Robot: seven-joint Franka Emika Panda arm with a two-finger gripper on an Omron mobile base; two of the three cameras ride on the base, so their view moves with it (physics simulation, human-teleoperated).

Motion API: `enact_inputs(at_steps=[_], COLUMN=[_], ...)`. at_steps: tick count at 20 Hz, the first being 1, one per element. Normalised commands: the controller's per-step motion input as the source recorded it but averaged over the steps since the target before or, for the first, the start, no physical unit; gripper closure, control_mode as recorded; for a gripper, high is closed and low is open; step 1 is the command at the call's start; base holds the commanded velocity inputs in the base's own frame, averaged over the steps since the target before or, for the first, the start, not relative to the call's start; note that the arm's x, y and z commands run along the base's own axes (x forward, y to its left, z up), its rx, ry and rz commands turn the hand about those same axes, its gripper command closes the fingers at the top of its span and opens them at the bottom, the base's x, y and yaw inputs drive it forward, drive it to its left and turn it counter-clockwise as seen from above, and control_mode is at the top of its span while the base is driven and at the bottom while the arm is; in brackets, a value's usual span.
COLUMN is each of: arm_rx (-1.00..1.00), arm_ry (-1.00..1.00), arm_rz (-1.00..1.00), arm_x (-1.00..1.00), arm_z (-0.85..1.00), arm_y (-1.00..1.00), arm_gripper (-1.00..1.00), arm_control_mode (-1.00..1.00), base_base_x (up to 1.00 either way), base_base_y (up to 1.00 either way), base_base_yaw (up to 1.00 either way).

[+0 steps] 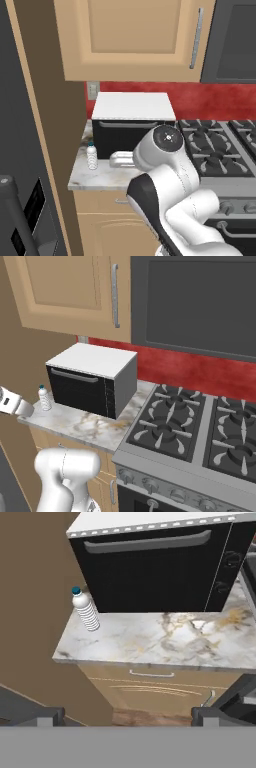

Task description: Take the bottled waters from the counter and place them in the freezer to freeze. Close the freezer door after placing the bottles.

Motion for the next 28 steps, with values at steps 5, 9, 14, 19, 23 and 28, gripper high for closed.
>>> enact_inputs(at_steps=[5,9,14,19,23,28], arm_rx=[0.08,0.02,0.0,-0.01,-0.01,0.0], arm_ry=[-0.09,-0.12,-0.22,-0.29,-0.31,-0.32], arm_rz=[-0.03,-0.04,-0.07,-0.1,-0.09,-0.05], arm_x=[0.0,0.0,0.02,0.04,0.03,0.0], arm_z=[-0.3,-0.31,-0.3,-0.38,-0.41,-0.37], arm_y=[0.28,0.23,0.09,0.0,0.0,0.0], arm_gripper=[-1.0,-1.0,-1.0,-1.0,-1.0,-1.0], arm_control_mode=[-1.0,-1.0,-1.0,-1.0,-1.0,-1.0], base_base_x=[0.0,0.0,0.0,0.0,0.0,0.0], base_base_y=[0.0,0.0,0.0,0.0,0.0,0.0], base_base_yaw=[0.0,0.0,0.0,0.0,0.0,0.0])
